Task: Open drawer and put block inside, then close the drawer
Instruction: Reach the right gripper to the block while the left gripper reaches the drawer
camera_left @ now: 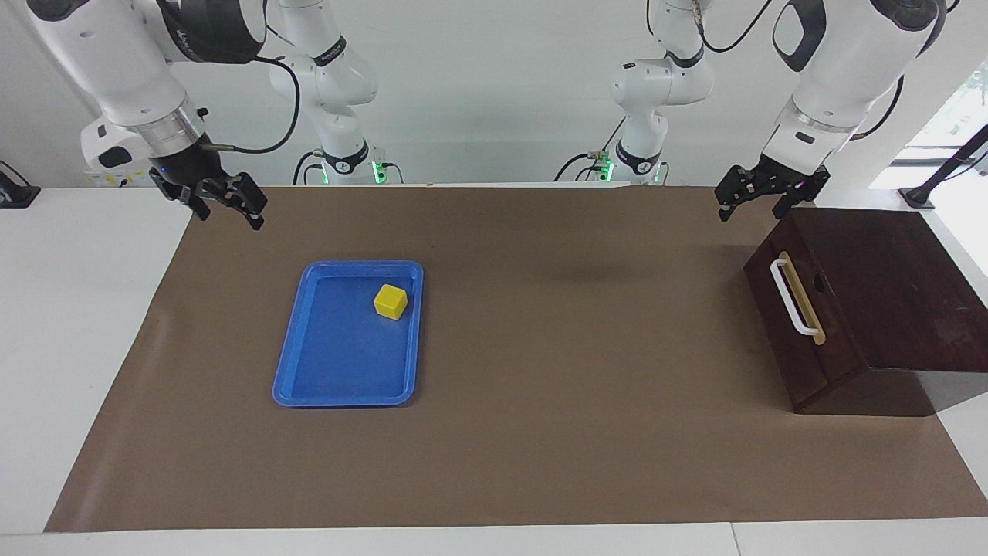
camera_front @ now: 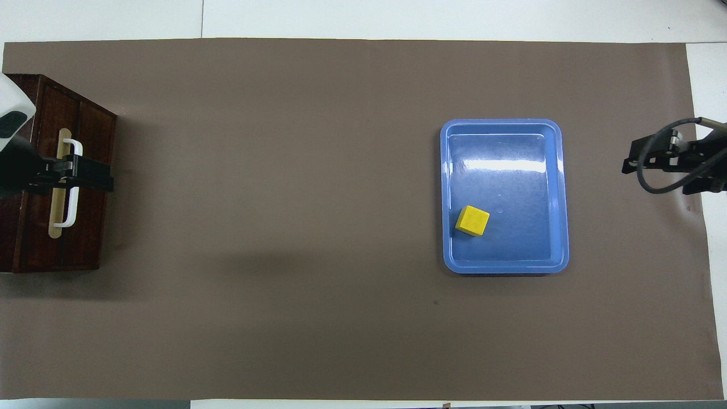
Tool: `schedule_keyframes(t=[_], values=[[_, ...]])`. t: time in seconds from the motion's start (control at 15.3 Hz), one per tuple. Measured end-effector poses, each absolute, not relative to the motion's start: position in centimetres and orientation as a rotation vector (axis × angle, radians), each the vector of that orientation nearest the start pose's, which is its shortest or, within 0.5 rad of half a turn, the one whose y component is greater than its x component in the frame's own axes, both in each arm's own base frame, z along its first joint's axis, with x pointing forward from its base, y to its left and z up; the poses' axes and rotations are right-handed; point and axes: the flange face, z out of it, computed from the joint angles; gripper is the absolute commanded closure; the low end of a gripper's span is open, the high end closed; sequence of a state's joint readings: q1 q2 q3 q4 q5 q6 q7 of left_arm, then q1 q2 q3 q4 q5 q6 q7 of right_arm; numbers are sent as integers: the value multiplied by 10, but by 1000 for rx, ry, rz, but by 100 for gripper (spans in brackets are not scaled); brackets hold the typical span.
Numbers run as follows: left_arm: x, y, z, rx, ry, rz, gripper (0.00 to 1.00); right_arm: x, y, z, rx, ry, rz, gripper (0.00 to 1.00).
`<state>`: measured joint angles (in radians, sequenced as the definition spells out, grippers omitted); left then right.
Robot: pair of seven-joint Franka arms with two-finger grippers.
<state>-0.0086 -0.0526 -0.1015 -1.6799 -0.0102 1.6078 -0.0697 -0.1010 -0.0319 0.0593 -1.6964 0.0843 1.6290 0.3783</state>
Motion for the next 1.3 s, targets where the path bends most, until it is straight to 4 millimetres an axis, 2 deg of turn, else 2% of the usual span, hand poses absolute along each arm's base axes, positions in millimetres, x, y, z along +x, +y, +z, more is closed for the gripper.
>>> schedule_keyframes(t=[0.26,0.59,0.78,0.98,1.17,1.3], values=[[536,-62,605,-3144,63,31,0,534,13,552,-2780,1088,188,0],[535,-71,605,-3143,90,30,0,544,39,500,-2431,1507,322,0],[537,-78,606,-3144,110,-5,0,557,45,462,-2197,1671,386,0],[537,-82,602,-3084,146,-7,0,563,40,414,-1931,1815,394,0],[539,-94,589,-2996,209,12,0,551,61,372,-1769,1883,417,0],[545,-93,578,-2935,229,29,0,539,74,356,-1732,1907,456,0]])
